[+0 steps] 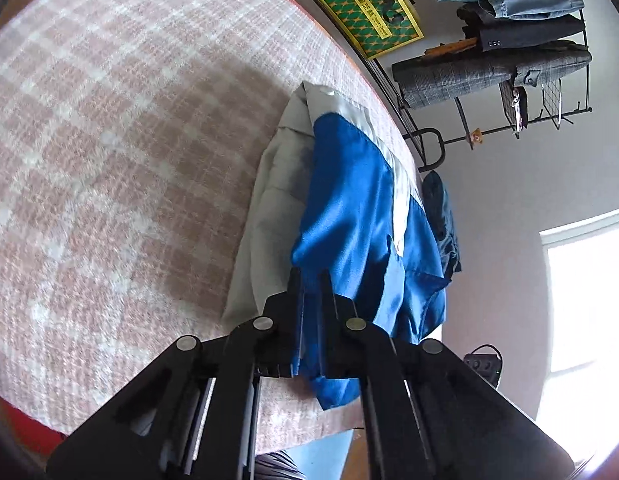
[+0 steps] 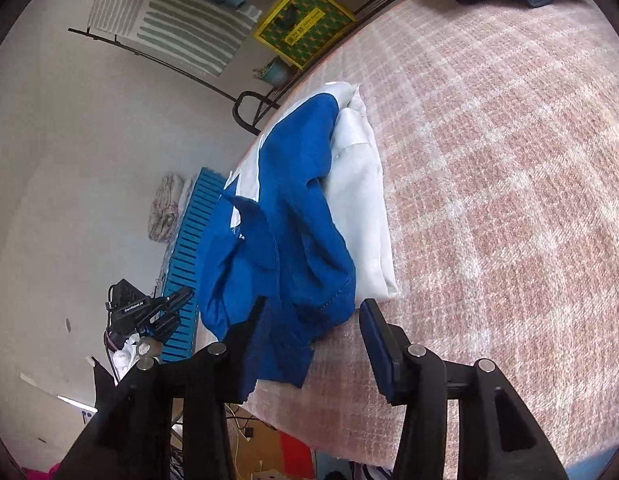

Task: Fold large clothes

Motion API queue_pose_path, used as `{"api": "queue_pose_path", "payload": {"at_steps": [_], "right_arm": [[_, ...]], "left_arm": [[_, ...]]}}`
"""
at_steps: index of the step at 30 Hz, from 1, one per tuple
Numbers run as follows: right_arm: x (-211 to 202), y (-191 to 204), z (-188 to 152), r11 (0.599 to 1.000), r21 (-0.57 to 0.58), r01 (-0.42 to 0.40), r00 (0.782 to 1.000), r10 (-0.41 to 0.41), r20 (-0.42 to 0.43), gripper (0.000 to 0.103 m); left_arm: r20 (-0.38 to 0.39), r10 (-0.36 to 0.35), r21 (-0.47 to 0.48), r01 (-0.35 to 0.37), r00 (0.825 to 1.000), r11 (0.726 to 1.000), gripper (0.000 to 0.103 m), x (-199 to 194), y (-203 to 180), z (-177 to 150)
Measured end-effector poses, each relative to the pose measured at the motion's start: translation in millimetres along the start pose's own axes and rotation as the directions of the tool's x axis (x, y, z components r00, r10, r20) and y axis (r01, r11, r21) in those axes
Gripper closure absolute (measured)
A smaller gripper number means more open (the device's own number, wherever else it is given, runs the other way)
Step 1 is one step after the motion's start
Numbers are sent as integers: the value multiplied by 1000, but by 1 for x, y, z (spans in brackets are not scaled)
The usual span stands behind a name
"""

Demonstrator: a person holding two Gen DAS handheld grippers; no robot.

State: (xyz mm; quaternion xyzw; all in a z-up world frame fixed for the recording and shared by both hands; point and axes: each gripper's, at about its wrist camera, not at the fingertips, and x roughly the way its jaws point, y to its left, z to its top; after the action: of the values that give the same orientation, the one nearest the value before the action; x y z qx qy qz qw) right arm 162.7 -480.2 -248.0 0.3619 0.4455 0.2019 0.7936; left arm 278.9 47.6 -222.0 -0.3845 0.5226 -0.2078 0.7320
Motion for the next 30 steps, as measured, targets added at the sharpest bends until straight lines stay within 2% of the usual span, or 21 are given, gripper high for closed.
{"api": "queue_pose_path", "payload": {"at_steps": [2, 5, 6, 7, 8, 10, 11, 13, 16, 18, 19, 20, 21, 22, 24, 28, 30], "right_arm": [[6, 5, -2, 1000, -11, -2, 1000, 2, -7, 54], [16, 8, 1, 1000, -15, 4, 1000, -4, -7, 55], [20, 9, 4, 1000, -19, 11, 1000, -11, -6, 61], [24, 10, 5, 1000, -21, 21, 1000, -21, -12, 64], [28, 10, 5, 999, -19, 28, 999, -28, -16, 68], [32, 9, 7, 1000, -15, 20, 1000, -21, -21, 88], [33, 9, 8, 1000, -11, 16, 1000, -16, -27, 99], [32, 14, 10, 1000, 9, -19, 1000, 19, -21, 101], [19, 26, 7, 986, 51, -156, 988, 157, -1, 103], [20, 26, 2, 982, 64, -180, 984, 180, 7, 103], [25, 21, -1, 989, 61, -136, 990, 137, -15, 103], [35, 16, -4, 998, 48, -48, 997, 50, -51, 103], [43, 7, -6, 998, 47, 29, 996, -25, -85, 103], [47, 0, -7, 996, 62, 61, 993, -54, -102, 103], [41, 0, -6, 997, 59, 51, 994, -45, -101, 101], [4, 35, 0, 987, -139, 76, 994, -86, -67, 95], [-11, 55, 7, 964, -240, 118, 992, -125, -13, 83]], "left_arm": [[-30, -11, 6, 11, 999, 1000, 58, 11, -3, -12], [-49, 3, 6, -3, 999, 1000, 56, 25, -4, -23], [-46, 13, 16, -12, 999, 1000, 56, 29, -5, -26], [-38, 40, 39, -39, 998, 999, 64, 32, -7, -27], [-32, 66, 48, -65, 997, 997, 87, 35, -8, -28], [-42, 35, 16, -34, 998, 999, 101, 37, -4, -27], [-35, 31, 9, -31, 999, 999, 103, 34, -5, -27], [-16, 34, 36, -33, 999, 999, 103, 24, -16, -32], [23, 28, 87, -30, 999, 996, 103, 0, -34, -40], [25, 111, 125, -113, 994, 986, 103, 0, -33, -43], [16, 175, 145, -175, 984, 974, 103, 6, -29, -44], [1, 229, 151, -226, 974, 962, 103, 14, -22, -44], [-16, 255, 151, -250, 967, 956, 103, 20, -17, -45], [-36, 257, 145, -249, 966, 958, 103, 21, -12, -47], [-39, 250, 141, -243, 967, 960, 103, 10, -10, -51], [65, 233, 251, -242, 970, 937, 103, -30, -40, -51], [119, 217, 293, -243, 969, 925, 103, -44, -57, -46]]}}
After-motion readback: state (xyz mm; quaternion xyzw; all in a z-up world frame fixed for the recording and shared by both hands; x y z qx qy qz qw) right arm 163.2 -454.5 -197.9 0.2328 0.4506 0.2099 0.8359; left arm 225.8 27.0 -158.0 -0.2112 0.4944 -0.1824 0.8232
